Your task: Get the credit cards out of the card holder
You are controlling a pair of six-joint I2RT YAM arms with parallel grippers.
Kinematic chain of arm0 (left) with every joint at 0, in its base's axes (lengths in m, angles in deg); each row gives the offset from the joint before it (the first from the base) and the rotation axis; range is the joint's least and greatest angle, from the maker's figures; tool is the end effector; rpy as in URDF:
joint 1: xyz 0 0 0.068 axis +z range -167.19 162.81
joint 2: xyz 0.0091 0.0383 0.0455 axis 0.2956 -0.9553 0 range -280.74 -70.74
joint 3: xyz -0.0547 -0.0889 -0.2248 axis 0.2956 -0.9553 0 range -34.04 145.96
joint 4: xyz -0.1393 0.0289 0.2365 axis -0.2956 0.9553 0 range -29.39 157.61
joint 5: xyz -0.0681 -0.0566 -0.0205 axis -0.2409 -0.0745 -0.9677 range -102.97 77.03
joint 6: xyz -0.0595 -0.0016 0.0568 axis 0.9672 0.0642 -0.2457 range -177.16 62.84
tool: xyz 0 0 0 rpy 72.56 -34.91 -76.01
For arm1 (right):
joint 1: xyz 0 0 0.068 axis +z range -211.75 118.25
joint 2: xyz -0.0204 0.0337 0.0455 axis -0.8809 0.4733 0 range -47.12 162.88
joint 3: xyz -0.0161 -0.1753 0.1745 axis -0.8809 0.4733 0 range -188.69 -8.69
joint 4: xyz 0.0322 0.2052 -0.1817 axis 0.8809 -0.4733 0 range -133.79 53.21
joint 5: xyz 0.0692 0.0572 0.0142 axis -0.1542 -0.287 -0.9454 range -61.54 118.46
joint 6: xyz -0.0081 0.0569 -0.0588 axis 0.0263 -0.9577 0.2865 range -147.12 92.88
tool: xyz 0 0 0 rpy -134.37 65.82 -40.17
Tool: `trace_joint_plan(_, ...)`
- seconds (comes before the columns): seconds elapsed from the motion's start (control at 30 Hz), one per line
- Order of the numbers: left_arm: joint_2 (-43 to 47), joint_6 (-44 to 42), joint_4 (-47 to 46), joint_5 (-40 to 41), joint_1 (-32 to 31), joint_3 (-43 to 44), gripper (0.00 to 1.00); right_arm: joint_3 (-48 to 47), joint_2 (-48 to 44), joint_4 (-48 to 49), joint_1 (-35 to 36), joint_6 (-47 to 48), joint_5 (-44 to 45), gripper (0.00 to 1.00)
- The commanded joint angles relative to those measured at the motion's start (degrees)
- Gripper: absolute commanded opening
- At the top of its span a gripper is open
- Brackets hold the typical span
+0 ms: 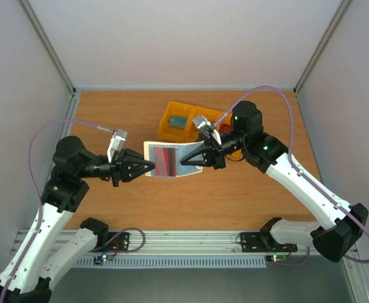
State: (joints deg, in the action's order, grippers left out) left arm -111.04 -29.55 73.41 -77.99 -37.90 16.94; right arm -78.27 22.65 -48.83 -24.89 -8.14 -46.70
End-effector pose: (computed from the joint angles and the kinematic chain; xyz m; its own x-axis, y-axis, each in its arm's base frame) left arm 0.1523 -0.1270 0.3709 -0.4925 -0.0231 -0.8700 0.8671 0.0724 -0.4928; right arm 0.1894 0.2284 0.3766 0.1356 -0.0024 -0.9908 -0.9152 -0.3834 -0.1243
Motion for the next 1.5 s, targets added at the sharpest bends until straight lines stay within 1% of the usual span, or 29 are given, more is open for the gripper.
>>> trace_joint_plan(0.0, 0.4, 3.5, -5.9, -2.2, -0.2, 0.1, 0.14, -2.8, -1.2, -1.2, 0.7, 2.2, -4.5, 0.01)
trace_joint_plan(0.07, 0.3, 3.9, -5.2, -0.6, 0.0, 0.5, 0.03, -3.8, -1.4, -4.3, 0.7, 4.3, -5.6, 0.01)
trace_joint_plan(0.1, 0.2, 3.7, -4.8, 0.3, 0.4, 0.9, 0.02, -4.2, -1.5, -5.9, 0.7, 5.3, -6.1, 0.01)
trace_joint_plan(0.23, -0.4, 5.8, -8.0, -0.2, 1.0, 0.9, 0.07, -4.7, -1.5, -8.9, 0.7, 7.4, -7.0, 0.01)
trace_joint_plan(0.4, -0.6, 6.8, -8.9, -0.7, 1.1, 0.7, 0.09, -4.5, -1.6, -9.4, 0.6, 8.0, -8.1, 0.01)
trace_joint_plan(0.53, -0.8, 8.5, -11.0, -2.5, 1.4, 0.5, 0.11, -5.8, -2.4, -14.8, 0.7, 12.6, -8.9, 0.01)
trace_joint_plan(0.6, -0.9, 9.8, -14.0, -3.3, 1.4, 0.0, 0.11, -6.5, -2.2, -16.6, 0.7, 14.1, -8.9, 0.01)
trace_joint_plan(0.7, -1.1, 14.0, -18.9, -4.2, 1.4, -1.3, 0.16, -6.9, -1.8, -16.8, 0.6, 14.1, -9.3, 0.01)
trace_joint_plan(0.8, -1.0, 15.8, -19.7, -4.7, 1.3, -1.5, 0.21, -6.9, -1.9, -17.0, 0.7, 14.5, -9.2, 0.01)
trace_joint_plan(0.87, -0.9, 15.9, -19.7, -4.9, 1.4, -1.5, 0.21, -6.9, -1.9, -17.1, 0.6, 14.6, -8.9, 0.01)
trace_joint_plan(0.93, -0.7, 15.2, -18.7, -3.8, 1.4, -1.3, 0.17, -7.3, -1.6, -16.7, 0.6, 14.2, -8.8, 0.01)
trace_joint_plan(0.97, -0.6, 13.7, -17.9, -3.7, 1.4, -1.1, 0.16, -7.3, -1.5, -16.2, 0.7, 13.8, -8.6, 0.01)
trace_joint_plan(1.0, -0.4, 12.8, -17.4, -4.0, 1.4, -1.0, 0.17, -7.3, -1.4, -15.5, 0.7, 13.1, -8.3, 0.01)
trace_joint_plan(1.03, -0.1, 12.0, -17.3, -4.4, 1.3, -1.0, 0.21, -7.1, -1.4, -14.8, 0.6, 12.4, -7.8, 0.01)
trace_joint_plan(1.13, 0.2, 11.4, -17.2, -7.2, 1.0, -1.1, 0.45, -6.9, -1.3, -13.8, 0.7, 11.3, -4.9, 0.01)
trace_joint_plan(1.23, 0.9, 9.4, -15.7, -10.1, 0.8, -1.5, 0.57, -6.7, -1.0, -12.5, 0.6, 10.0, -3.2, 0.01)
trace_joint_plan(1.4, 1.1, 9.2, -15.8, -9.7, 0.2, -1.7, 0.60, -7.0, 0.0, -11.0, 0.7, 8.1, -1.8, 0.01)
trace_joint_plan(1.47, 1.1, 8.3, -13.8, -7.0, -0.2, -1.2, 0.58, -7.1, 0.4, -10.6, 0.7, 7.7, -1.7, 0.01)
